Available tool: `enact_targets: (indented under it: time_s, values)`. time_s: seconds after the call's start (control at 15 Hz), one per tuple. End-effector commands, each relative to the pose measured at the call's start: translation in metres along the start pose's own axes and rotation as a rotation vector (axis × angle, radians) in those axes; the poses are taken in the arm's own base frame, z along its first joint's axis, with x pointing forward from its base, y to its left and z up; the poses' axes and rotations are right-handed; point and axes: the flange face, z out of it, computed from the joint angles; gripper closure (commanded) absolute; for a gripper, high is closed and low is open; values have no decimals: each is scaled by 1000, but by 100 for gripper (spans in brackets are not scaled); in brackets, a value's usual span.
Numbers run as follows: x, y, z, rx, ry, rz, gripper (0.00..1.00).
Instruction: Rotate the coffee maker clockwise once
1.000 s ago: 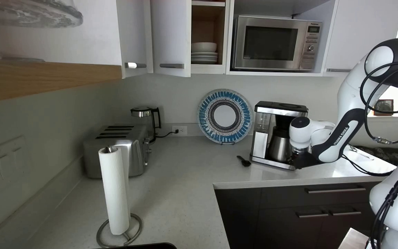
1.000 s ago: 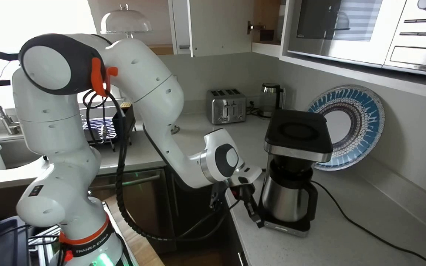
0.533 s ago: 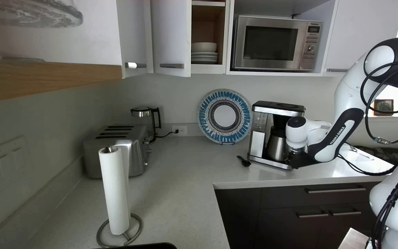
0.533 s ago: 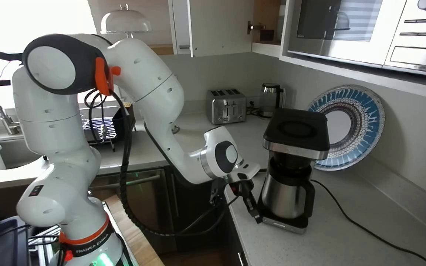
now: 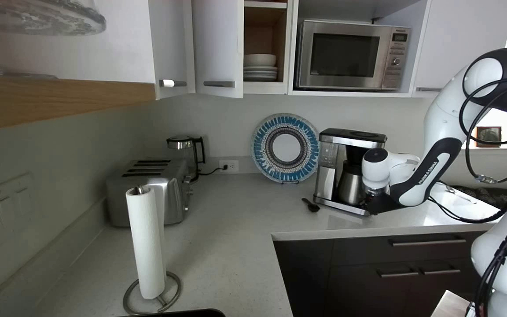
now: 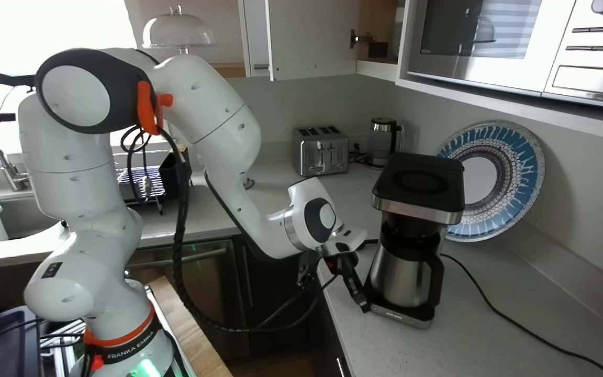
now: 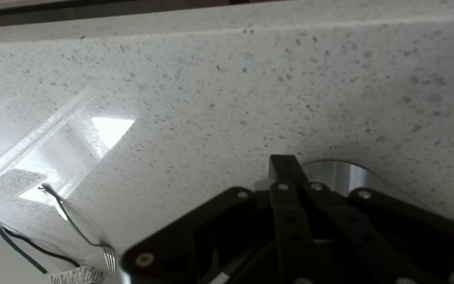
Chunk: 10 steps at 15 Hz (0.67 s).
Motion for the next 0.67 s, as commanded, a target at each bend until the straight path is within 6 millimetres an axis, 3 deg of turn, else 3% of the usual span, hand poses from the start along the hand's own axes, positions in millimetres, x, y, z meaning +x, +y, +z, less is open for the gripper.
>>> enact_targets:
  time_s: [0.0,0.6]
  values:
    - [0,-1,1,4,-4,0,100]
    - [10,-6,-4,72,41,61,100]
